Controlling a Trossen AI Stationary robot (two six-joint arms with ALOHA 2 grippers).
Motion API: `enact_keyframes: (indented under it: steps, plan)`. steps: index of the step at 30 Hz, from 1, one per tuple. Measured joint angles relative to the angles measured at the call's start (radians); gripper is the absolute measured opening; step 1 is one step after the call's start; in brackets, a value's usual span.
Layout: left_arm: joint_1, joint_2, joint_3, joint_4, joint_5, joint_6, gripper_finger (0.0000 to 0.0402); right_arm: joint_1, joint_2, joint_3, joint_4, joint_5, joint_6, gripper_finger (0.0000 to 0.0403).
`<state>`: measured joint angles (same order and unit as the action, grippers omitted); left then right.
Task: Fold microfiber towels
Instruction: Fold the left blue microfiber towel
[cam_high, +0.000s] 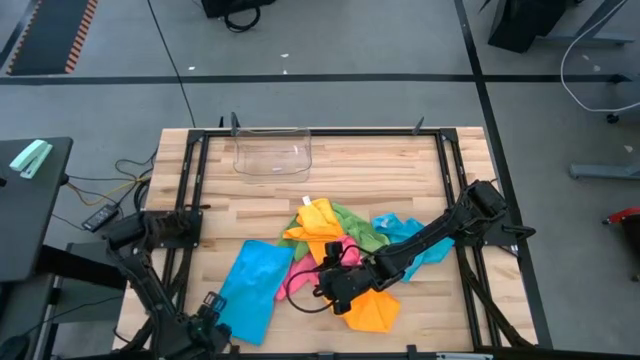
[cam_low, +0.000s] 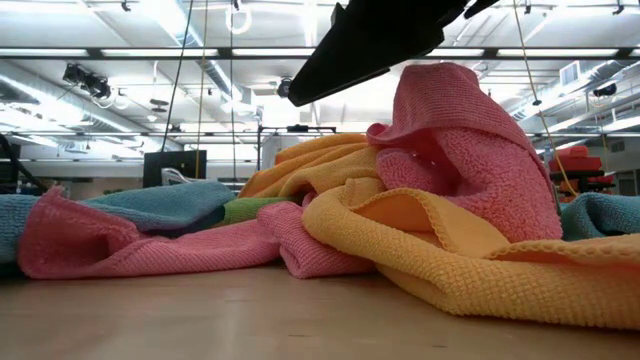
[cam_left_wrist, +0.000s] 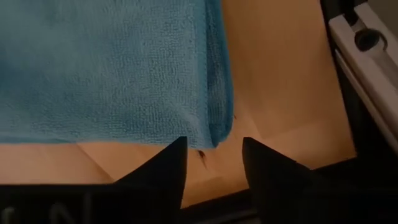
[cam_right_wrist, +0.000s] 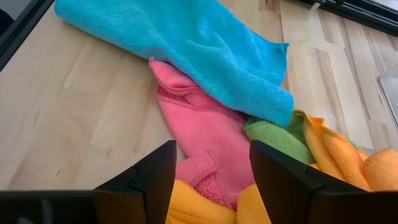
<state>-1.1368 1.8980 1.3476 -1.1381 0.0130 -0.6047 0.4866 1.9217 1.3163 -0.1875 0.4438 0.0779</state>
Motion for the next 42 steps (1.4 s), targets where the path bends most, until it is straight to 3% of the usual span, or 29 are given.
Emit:
enact_keyframes:
  steps: [8, 20, 29, 42]
  plan:
    - [-0.036, 0.033, 0.000, 0.012, -0.069, 0.193, 0.0205, 0.000, 0.000, 0.000, 0.000, 0.000, 0.016, 0.0213]
    - [-0.045, 0.080, 0.000, 0.013, -0.106, 0.273, 0.0175, 0.000, 0.000, 0.000, 0.001, 0.000, 0.019, 0.0213]
    - [-0.051, 0.079, 0.000, -0.004, -0.101, 0.354, 0.0180, 0.000, 0.000, 0.000, 0.001, 0.000, 0.023, 0.0213]
    - [-0.059, 0.090, 0.000, -0.005, -0.097, 0.356, 0.0171, 0.000, 0.000, 0.000, 0.002, 0.000, 0.023, 0.0213]
